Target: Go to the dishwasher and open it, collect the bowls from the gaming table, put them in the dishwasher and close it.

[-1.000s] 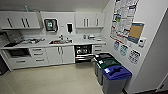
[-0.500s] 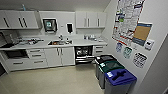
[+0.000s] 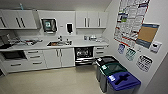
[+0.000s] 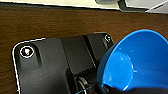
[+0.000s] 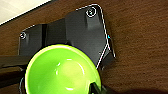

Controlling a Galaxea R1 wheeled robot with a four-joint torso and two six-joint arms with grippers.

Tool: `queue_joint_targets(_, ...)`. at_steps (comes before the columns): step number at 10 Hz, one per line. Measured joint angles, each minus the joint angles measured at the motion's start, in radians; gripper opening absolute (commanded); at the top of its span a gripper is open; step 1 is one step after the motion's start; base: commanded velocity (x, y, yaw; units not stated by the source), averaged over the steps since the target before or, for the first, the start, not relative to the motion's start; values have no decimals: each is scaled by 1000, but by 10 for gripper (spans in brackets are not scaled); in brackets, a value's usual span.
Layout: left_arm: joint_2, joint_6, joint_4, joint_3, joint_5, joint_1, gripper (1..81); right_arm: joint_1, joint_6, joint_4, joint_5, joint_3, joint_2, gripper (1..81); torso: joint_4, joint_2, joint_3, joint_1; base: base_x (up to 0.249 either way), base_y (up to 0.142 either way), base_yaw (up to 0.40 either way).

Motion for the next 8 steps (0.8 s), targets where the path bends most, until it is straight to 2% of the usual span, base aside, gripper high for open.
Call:
queue_joint_targets(5,1,0,0,0,1,2,10,0,0,0,-2,0,0,10,0,0,0,0,128,0,0)
queue_joint_targets(8,1,0,0,0,1,6,10,-6,0,0,-4,0,0,10,0,0,0,-2,177,0,0)
